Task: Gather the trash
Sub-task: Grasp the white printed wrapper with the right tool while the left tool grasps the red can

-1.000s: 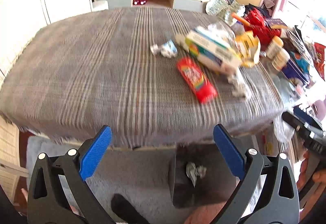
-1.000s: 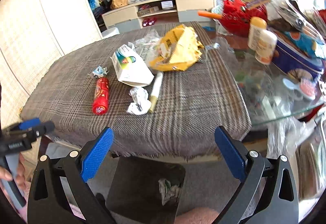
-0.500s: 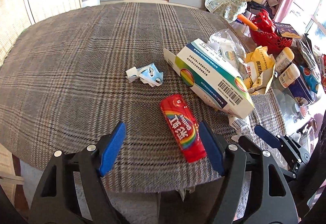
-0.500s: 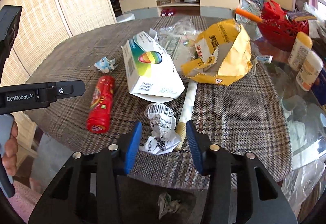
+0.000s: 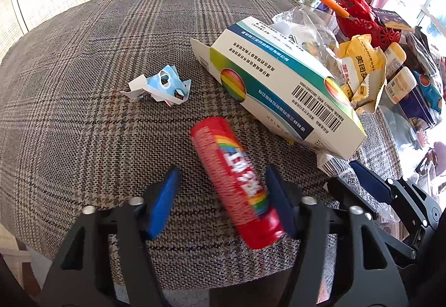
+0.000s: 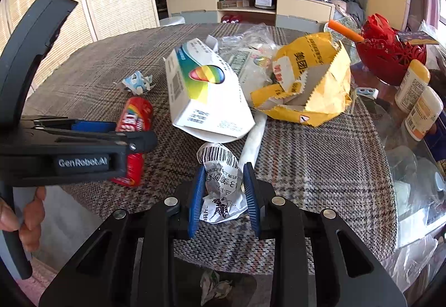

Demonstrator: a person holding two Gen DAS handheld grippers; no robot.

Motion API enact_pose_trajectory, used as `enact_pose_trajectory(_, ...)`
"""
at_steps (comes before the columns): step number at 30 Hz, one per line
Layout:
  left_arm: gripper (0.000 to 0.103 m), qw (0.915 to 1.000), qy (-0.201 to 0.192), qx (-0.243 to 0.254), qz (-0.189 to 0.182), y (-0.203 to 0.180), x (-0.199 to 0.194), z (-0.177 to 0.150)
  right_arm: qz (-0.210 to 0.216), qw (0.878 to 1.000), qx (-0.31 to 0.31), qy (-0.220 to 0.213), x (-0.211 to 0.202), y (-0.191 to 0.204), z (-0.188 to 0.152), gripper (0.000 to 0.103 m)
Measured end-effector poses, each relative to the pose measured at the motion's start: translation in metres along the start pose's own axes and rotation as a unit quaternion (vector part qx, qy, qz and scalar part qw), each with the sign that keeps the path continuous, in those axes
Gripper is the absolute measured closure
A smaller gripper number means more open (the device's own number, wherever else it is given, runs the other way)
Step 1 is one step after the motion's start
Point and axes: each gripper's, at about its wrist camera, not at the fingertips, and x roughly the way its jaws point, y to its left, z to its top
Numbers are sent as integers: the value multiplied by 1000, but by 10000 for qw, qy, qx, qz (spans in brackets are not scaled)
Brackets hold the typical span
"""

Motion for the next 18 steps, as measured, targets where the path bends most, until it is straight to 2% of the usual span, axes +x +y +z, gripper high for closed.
enact_pose_trajectory(1,65,10000,14,-5,-39,0,-1,0,-27,10000,23,26,0,-2,-1,78)
enact_pose_trajectory(4,69,10000,44,-16,-19,2,-2,-1,41,9999,122,76,-3,-9,-4,83)
enact_pose_trajectory(7,70,10000,36,3,0,2,-8,-8,195,9994,271,58,-11,-14,-4,83)
enact_pose_trajectory(14,72,9998,-137,70,-92,4,-40,-34,234,9992,249,-182,-49,-5,-6,84)
enact_pose_trajectory(18,72,9994,-242,151,-194,-6,-64,-56,204,9992,266,-225,-71,-3,-19,84)
